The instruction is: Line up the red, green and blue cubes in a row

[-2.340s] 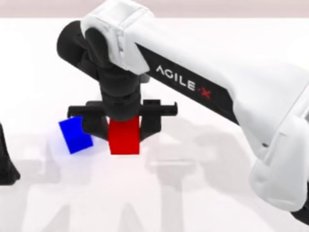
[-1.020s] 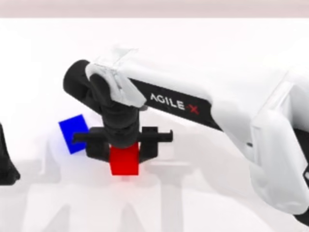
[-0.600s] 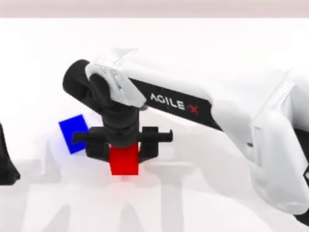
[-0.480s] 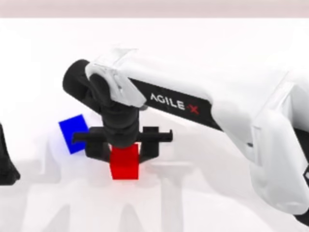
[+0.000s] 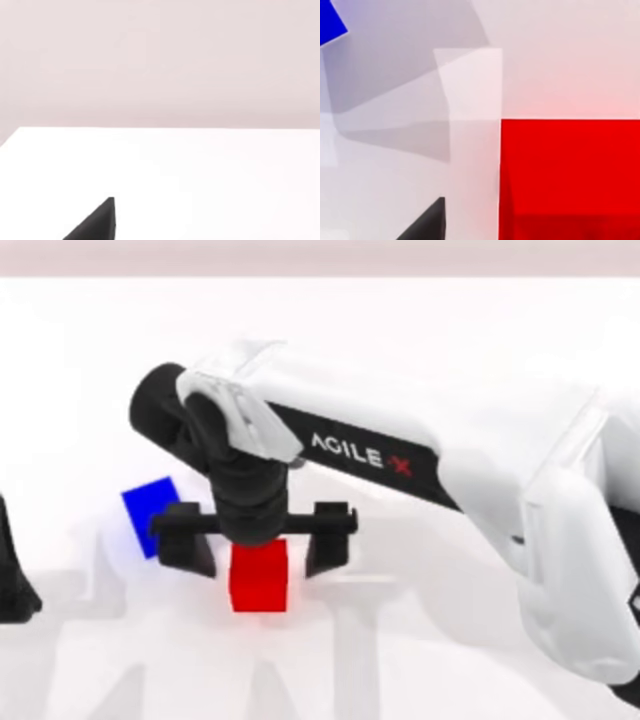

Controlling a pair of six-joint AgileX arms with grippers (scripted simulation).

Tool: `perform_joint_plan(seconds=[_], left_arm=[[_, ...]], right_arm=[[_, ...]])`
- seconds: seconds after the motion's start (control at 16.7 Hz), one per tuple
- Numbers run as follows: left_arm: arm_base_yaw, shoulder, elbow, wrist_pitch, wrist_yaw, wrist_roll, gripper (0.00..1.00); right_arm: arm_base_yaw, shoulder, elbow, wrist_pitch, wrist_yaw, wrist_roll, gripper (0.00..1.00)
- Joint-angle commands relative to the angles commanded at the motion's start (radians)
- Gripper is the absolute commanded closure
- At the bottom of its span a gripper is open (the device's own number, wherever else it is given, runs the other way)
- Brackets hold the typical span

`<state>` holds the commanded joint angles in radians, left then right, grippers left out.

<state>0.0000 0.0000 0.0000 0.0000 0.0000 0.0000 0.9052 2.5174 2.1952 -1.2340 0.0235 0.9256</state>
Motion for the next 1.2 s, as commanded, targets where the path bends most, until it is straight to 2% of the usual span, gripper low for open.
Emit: perform_joint_plan(seconds=[0.36,0.84,1.2], left_arm=[[0.000,0.000,0.000,0.000,0.000,0.000,0.00],[0.000,0.000,0.000,0.000,0.000,0.000,0.00],[0.000,0.000,0.000,0.000,0.000,0.000,0.00]], right_arm=[[0.000,0.004,0.017,-0.017,0.000,0.000,0.00],[0.008,0.029,0.319,-0.292,0.000,0.002,0.00],[-0.002,0.025,0.326,-0.299,0.000,-0.009,0.00]])
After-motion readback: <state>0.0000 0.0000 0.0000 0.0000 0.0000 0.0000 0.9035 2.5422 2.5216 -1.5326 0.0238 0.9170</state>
